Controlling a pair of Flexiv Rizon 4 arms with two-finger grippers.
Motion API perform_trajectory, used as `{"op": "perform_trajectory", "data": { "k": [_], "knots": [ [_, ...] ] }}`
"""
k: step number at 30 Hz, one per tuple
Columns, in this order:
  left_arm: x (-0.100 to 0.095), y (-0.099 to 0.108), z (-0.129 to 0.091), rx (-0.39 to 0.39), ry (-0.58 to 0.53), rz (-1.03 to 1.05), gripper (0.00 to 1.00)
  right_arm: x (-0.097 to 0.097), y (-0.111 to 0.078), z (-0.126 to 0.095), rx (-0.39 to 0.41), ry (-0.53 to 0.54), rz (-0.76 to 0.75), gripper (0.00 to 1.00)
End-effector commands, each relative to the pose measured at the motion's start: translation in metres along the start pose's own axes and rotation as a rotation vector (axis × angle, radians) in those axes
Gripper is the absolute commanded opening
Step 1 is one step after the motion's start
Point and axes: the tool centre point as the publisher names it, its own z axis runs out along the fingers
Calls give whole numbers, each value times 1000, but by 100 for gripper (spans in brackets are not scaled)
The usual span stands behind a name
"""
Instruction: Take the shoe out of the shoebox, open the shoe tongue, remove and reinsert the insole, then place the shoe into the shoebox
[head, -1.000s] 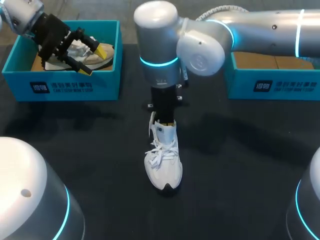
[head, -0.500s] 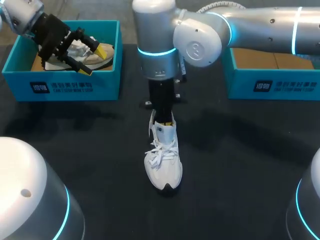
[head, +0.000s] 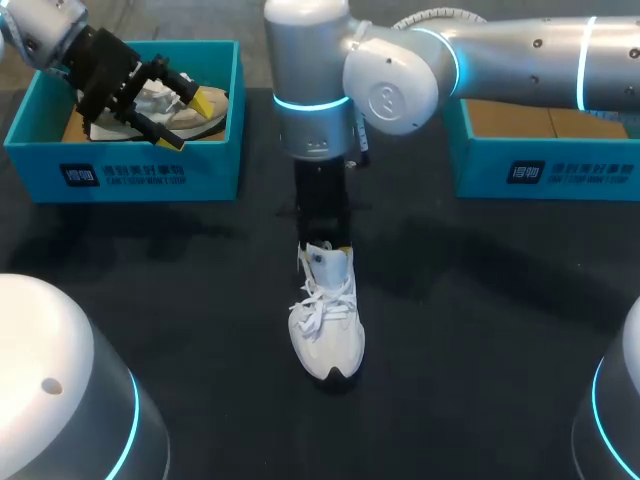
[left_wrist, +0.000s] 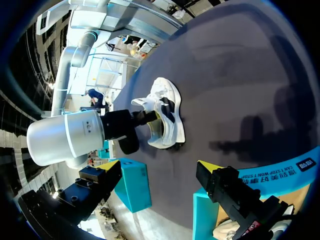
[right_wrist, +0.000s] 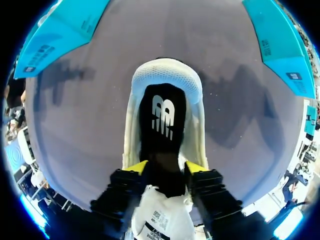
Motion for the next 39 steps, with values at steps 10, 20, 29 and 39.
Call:
{"op": "perform_trajectory", "data": {
  "k": [10, 20, 29, 39],
  "knots": [
    [0, 0, -1, 2, 3, 1, 100, 2, -3, 1, 2, 14, -11, 100],
    [0, 0, -1, 2, 3, 1, 100, 0, -14, -11, -14, 5, 8, 100],
    [0, 0, -1, 2, 3, 1, 100, 1, -33, -19, -25, 6, 36, 100],
    [0, 0, -1, 2, 3, 1, 100, 9, -69, -35, -53, 1, 77, 100]
  ]
}}
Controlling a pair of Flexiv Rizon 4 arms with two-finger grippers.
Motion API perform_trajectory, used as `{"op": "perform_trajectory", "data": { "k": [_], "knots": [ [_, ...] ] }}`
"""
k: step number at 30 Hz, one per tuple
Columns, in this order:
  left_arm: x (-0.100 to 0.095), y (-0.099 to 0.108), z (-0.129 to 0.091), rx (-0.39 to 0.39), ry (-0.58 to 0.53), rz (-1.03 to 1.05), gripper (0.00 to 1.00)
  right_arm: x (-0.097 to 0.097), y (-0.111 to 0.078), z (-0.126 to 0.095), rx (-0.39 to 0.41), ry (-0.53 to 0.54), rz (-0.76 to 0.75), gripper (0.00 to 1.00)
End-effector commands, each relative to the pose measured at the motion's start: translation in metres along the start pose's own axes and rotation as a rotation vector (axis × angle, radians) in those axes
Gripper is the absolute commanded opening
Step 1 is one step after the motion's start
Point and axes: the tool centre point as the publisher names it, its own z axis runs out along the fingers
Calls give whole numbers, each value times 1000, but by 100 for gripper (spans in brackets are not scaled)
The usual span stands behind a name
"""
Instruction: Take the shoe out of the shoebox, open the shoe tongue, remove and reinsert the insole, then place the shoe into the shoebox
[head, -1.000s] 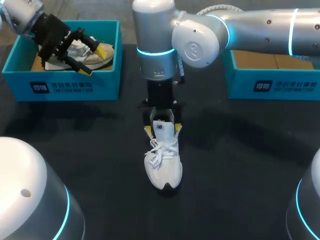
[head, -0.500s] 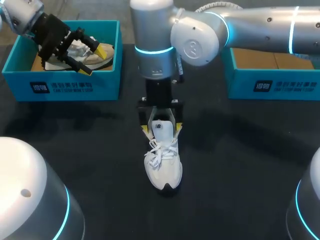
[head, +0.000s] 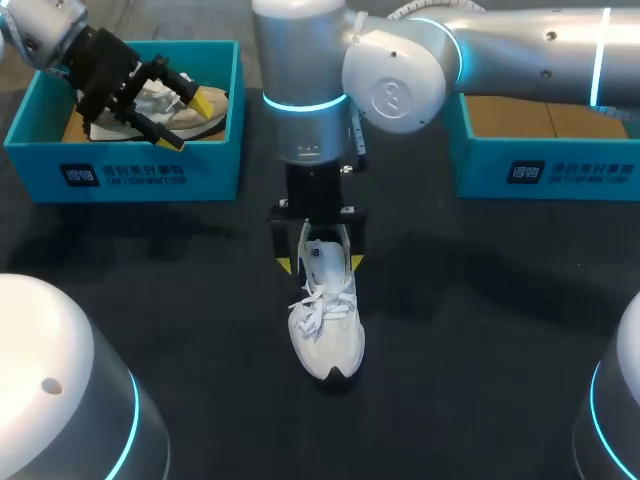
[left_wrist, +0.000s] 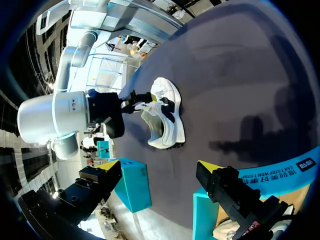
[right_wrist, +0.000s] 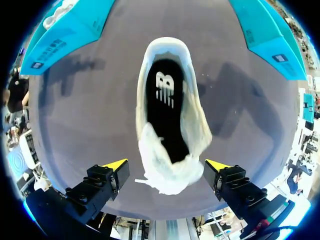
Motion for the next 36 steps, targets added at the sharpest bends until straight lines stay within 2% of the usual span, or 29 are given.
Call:
{"op": "perform_trajectory", "data": {
  "k": [1, 8, 14, 15, 16, 17, 18, 28, 36],
  "knots": [
    [0, 0, -1, 2, 3, 1, 100, -1, -19, -9, -32, -1, 14, 100],
    [0, 0, -1, 2, 3, 1, 100, 1, -43, -20, -56, -6, 51, 100],
    [0, 0, -1, 2, 3, 1, 100, 2, -55, -28, -79, -16, 73, 100],
    [0, 0, -1, 2, 3, 1, 100, 2, -56, -28, -82, -16, 80, 79],
    [0, 0, -1, 2, 3, 1, 100, 2, -56, -28, -83, -15, 82, 74],
    [0, 0, -1, 2, 3, 1, 100, 3, -56, -28, -85, -16, 83, 47],
    [0, 0, -1, 2, 3, 1, 100, 4, -56, -28, -87, -16, 84, 45],
    [0, 0, -1, 2, 3, 1, 100, 6, -38, -16, -89, -8, 95, 39],
    [0, 0, -1, 2, 3, 1, 100, 3, -20, -10, -86, -15, 81, 42]
  ]
}}
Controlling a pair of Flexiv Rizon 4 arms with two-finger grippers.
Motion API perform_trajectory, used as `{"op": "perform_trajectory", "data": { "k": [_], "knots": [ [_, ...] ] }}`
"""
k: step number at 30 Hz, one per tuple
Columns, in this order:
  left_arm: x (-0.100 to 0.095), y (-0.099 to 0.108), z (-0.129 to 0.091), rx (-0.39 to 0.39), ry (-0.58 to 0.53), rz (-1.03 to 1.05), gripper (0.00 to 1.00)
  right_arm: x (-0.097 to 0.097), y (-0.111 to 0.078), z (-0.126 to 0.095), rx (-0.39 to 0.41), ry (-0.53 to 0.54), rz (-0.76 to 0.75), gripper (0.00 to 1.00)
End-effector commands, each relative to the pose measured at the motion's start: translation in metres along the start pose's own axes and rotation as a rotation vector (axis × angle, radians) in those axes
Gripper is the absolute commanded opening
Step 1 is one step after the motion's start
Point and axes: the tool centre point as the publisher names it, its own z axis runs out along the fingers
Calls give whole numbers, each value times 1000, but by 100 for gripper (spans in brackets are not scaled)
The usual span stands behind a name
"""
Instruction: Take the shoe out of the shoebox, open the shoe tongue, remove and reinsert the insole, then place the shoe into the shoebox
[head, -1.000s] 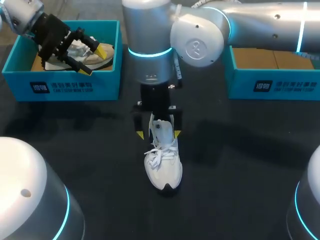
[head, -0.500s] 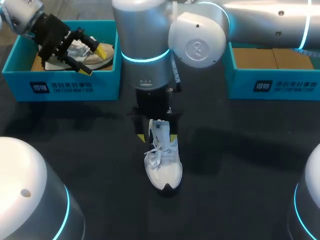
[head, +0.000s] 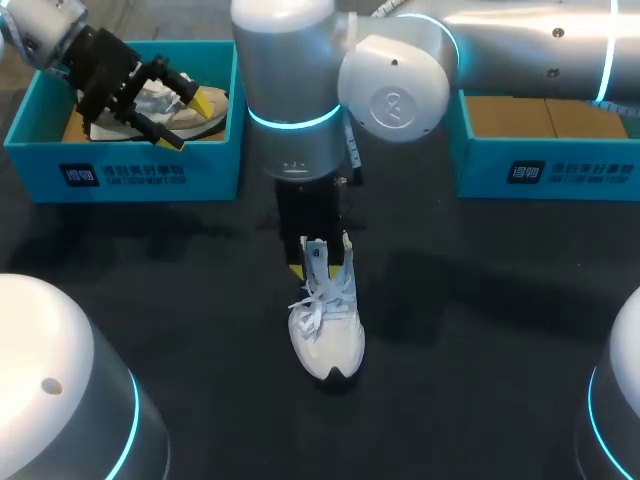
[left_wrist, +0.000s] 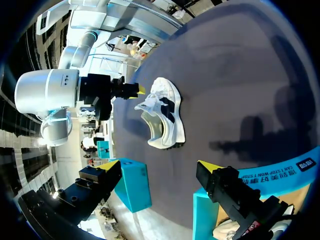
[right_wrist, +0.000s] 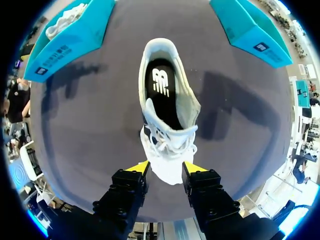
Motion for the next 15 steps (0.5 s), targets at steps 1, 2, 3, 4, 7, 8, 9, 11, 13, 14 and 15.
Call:
{"op": "perform_trajectory", "data": {
  "k": [1, 2, 3, 4, 7, 8, 9, 11, 13, 14, 15],
  "knots": [
    [0, 0, -1, 2, 3, 1, 100, -1, 10, 6, 8, -1, -4, 42],
    [0, 0, -1, 2, 3, 1, 100, -2, 13, 9, 11, -1, -4, 42],
    [0, 0, -1, 2, 3, 1, 100, -3, 16, 11, 14, 0, -4, 42],
    [0, 0, -1, 2, 3, 1, 100, -4, 20, 13, 15, 1, -4, 42],
    [0, 0, -1, 2, 3, 1, 100, -5, 29, 17, 15, 5, -10, 43],
    [0, 0, -1, 2, 3, 1, 100, -5, 32, 19, 12, 9, -15, 43],
    [0, 0, -1, 2, 3, 1, 100, -4, 36, 21, 12, 10, -16, 43],
    [0, 0, -1, 2, 3, 1, 100, -4, 40, 23, 7, 15, -21, 43],
    [0, 0, -1, 2, 3, 1, 100, -4, 43, 24, 6, 16, -22, 43],
    [0, 0, -1, 2, 3, 1, 100, -4, 44, 24, 1, 19, -25, 44],
    [0, 0, -1, 2, 3, 1, 100, -5, 46, 24, 0, 20, -26, 44]
  ]
}}
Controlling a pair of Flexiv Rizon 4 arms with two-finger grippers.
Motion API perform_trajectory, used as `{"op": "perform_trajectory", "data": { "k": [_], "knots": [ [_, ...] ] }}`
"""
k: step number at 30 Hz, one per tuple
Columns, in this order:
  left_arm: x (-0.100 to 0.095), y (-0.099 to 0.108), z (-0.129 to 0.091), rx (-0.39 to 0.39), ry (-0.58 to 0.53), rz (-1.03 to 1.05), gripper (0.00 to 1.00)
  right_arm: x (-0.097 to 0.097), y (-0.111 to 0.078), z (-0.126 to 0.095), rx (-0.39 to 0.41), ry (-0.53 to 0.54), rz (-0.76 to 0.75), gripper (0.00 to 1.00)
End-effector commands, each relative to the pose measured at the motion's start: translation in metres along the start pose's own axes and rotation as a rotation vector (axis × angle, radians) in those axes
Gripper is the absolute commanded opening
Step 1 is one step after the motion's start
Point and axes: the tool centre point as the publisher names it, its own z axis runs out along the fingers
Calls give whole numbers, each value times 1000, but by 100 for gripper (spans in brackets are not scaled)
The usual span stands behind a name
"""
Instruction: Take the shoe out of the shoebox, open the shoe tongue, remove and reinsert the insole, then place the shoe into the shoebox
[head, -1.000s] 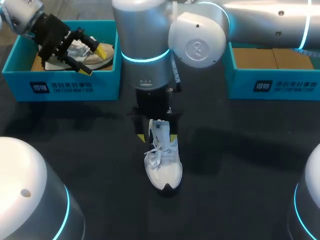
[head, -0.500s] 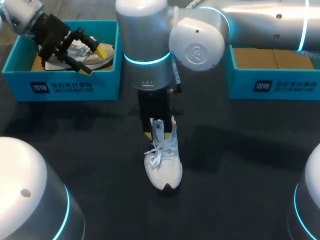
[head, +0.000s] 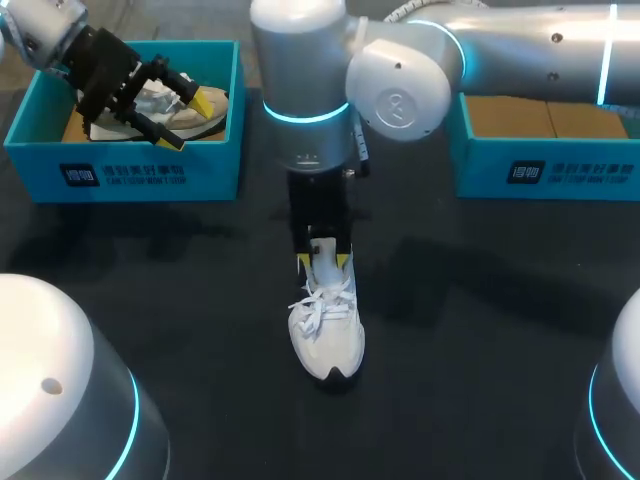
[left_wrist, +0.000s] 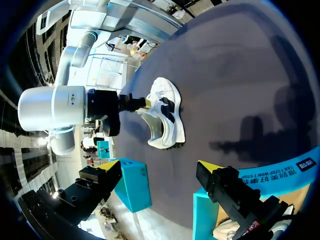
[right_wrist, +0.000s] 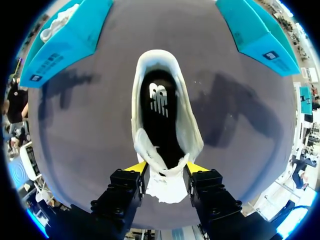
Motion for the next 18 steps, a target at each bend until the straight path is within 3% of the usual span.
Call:
{"op": "perform_trajectory", "data": {
  "k": [1, 5, 11, 18],
  "knots": [
    [0, 0, -1, 2, 3, 1, 100, -2, 5, 3, -2, 8, -3, 45],
    [0, 0, -1, 2, 3, 1, 100, -5, 4, 1, -10, 5, 1, 45],
    [0, 0, -1, 2, 3, 1, 100, -8, -17, -22, -54, 4, -4, 47],
    [0, 0, -1, 2, 3, 1, 100, 5, -26, -24, -62, 31, -38, 48]
  ]
}}
